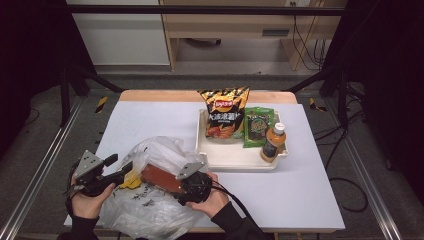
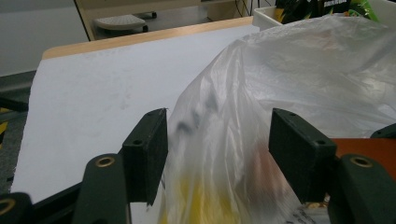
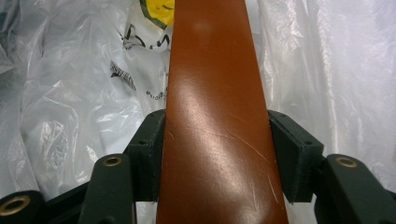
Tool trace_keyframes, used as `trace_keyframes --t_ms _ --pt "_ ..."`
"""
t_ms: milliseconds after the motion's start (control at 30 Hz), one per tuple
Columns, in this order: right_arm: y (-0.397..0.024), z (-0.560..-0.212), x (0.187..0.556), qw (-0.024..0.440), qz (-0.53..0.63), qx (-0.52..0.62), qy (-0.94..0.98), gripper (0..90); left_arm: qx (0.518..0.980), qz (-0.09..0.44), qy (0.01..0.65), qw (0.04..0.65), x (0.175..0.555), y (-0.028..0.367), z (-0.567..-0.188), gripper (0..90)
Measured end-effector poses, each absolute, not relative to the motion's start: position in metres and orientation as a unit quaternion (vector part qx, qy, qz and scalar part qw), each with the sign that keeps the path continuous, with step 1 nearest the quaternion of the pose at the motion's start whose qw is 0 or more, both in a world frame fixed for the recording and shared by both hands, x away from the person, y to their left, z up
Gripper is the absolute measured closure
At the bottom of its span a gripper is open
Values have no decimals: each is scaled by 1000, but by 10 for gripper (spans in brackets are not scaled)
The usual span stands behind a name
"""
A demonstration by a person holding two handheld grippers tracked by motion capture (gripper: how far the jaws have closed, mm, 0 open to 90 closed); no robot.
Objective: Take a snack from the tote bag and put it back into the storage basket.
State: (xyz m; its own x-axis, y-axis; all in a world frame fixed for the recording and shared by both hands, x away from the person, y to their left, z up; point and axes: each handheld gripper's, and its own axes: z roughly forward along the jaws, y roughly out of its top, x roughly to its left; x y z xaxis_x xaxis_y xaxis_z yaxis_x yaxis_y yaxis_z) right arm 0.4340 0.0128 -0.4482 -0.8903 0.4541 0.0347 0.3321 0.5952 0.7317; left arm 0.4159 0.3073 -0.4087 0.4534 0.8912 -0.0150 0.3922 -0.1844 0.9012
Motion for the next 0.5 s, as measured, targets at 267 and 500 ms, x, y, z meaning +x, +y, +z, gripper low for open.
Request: trace_keyframes --t_ms 267,500 --pt "14 -448 430 77 398 189 894 436 719 268 456 451 419 310 -413 390" --pt "10 -444 431 74 422 206 880 386 742 253 444 433 417 304 -412 438"
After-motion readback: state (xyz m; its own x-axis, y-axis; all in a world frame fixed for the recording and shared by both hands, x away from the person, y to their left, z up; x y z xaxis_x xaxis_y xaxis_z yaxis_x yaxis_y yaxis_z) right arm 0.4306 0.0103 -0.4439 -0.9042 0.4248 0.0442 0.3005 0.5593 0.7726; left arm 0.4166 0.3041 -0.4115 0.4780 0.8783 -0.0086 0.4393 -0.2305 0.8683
